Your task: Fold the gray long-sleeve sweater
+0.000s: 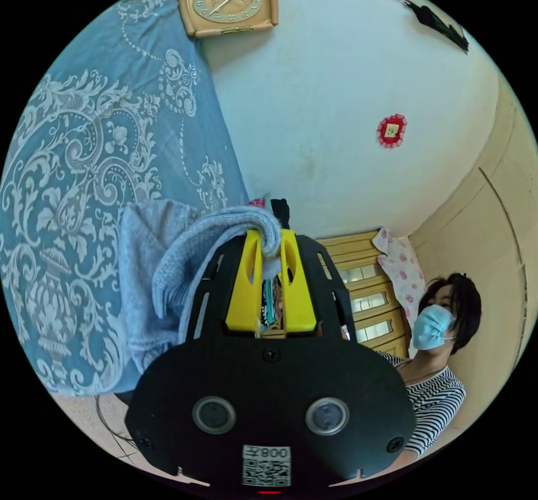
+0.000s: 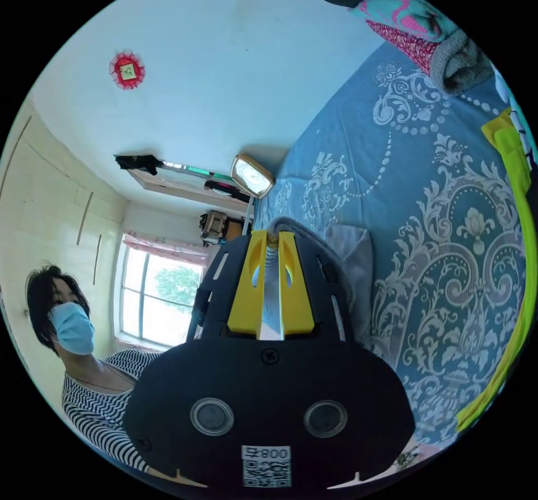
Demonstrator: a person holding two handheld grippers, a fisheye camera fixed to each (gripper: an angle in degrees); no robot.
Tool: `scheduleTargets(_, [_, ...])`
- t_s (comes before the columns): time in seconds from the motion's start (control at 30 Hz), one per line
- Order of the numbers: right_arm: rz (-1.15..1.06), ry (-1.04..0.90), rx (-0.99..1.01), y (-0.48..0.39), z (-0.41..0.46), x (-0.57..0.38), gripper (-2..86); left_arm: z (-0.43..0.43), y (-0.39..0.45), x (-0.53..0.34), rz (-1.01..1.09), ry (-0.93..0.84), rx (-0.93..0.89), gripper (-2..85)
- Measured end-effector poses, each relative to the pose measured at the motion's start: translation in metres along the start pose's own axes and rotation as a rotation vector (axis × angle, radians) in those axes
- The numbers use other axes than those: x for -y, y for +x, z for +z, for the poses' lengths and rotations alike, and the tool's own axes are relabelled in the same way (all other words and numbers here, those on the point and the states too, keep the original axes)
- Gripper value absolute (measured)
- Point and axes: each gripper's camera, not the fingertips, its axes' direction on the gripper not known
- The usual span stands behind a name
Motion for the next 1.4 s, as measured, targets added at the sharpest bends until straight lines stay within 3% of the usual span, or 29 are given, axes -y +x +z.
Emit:
scheduleTargets(0.47, [0.195, -0.057, -0.06, 0.065, 0.056, 0.11, 3.7, 0.012, 0.038, 0.097, -0.161, 0.021, 0.12, 7.0])
scheduleTargets(0.77, [0.184, -0.068, -0.024, 0.031, 0.047, 0.135, 5.8, 0.005, 0.104, 0.122, -0.085, 0.031, 0.074, 9.4])
scheduleTargets(0.97, [0.091, -0.046, -0.036, -0.038, 0.026, 0.132, 3.5, -0.004, 0.172, 0.121, 0.032, 0.026, 0.083, 8.3])
scheduleTargets(1.17, [-0.128, -0.187, -0.292, -0.156, 0.093, 0.151, 0.9, 0.043, 0.23, 0.13, 0.157, -0.151, 0.33, 6.0])
scheduleTargets(1.33, [-0.263, -0.314, -0.671, -0.222, 0.173, 0.171, 0.2, 0.046, 0.244, 0.138, 0.106, -0.067, 0.637, 1.9])
scheduleTargets(1.4, [-0.264, -0.361, -0.775, -0.221, 0.193, 0.175, 0.1, 0.04, 0.237, 0.138, 0.041, -0.057, 0.634, 1.1])
